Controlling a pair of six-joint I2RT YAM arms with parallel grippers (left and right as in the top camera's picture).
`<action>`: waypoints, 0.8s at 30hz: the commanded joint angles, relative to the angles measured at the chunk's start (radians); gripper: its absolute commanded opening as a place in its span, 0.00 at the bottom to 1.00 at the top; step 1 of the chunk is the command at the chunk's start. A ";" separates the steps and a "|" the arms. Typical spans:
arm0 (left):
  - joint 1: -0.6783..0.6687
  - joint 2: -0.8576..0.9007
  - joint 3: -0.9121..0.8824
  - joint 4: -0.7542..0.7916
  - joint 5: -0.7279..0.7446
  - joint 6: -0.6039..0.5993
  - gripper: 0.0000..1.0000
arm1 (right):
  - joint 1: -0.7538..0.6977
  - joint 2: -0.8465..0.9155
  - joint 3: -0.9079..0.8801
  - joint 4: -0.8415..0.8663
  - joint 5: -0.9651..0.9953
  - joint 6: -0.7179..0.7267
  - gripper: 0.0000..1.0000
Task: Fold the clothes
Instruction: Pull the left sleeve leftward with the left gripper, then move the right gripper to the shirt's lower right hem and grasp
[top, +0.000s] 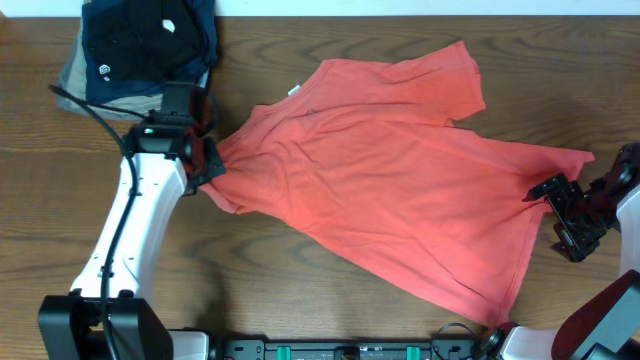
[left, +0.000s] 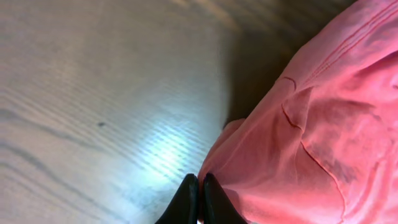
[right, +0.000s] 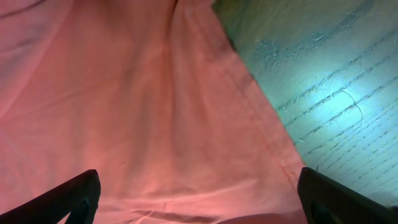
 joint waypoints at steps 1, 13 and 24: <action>0.020 0.006 -0.002 -0.014 -0.013 -0.003 0.06 | 0.007 -0.006 0.003 0.000 -0.003 -0.008 0.99; 0.021 0.006 -0.002 -0.029 -0.012 -0.003 0.06 | 0.007 -0.006 0.003 0.022 -0.159 0.037 0.99; 0.021 0.006 -0.002 -0.029 -0.001 -0.006 0.06 | 0.051 -0.006 -0.042 -0.031 0.110 0.033 0.82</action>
